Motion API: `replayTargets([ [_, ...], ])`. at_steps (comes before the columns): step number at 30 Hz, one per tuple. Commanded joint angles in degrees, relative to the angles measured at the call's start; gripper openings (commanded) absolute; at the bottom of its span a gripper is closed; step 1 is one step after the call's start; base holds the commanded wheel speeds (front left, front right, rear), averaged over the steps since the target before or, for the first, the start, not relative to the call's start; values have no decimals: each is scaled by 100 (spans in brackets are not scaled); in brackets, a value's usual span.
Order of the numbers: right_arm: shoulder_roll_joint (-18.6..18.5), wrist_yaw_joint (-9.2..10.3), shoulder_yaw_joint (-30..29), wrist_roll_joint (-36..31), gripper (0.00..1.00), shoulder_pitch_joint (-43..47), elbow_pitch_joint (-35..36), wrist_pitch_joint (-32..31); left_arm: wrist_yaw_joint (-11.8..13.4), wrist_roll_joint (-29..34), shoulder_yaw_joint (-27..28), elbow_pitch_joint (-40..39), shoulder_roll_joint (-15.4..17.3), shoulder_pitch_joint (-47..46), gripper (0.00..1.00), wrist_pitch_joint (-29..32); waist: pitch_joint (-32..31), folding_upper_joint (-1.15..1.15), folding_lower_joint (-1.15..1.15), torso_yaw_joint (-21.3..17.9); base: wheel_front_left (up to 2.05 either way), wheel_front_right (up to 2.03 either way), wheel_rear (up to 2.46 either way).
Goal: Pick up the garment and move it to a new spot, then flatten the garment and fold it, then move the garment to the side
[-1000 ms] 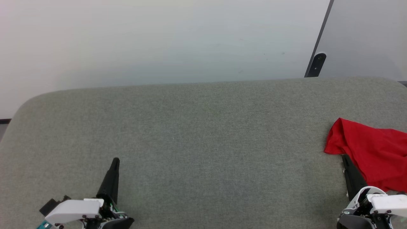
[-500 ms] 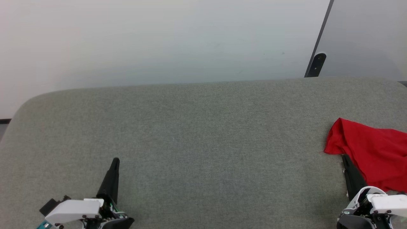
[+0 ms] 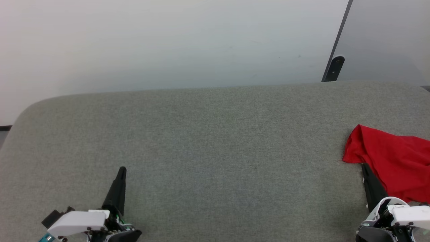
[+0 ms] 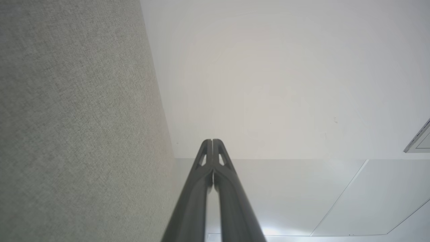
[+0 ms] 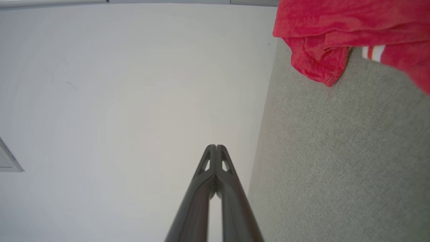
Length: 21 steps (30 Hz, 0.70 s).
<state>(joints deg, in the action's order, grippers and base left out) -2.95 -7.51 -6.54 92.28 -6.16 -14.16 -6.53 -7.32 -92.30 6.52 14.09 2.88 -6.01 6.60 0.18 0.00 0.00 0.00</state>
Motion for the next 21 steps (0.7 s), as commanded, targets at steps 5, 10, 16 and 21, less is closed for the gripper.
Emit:
replayTargets([
  [5,19,5,-3,25,0,-27,0,14,-33,-19,11,5,-5,-63,0,9,0,0,0,0,0,0,0],
  [10,19,4,-3,25,0,-27,0,14,-33,-19,11,5,-5,-63,0,9,0,0,0,0,0,0,0],
  [16,19,4,-3,25,0,-27,0,14,-33,-20,11,5,-5,-63,0,9,0,0,0,0,0,0,0],
  [21,19,4,-3,25,0,-27,0,14,-33,-20,10,5,-5,-62,0,9,0,0,0,0,0,0,0],
])
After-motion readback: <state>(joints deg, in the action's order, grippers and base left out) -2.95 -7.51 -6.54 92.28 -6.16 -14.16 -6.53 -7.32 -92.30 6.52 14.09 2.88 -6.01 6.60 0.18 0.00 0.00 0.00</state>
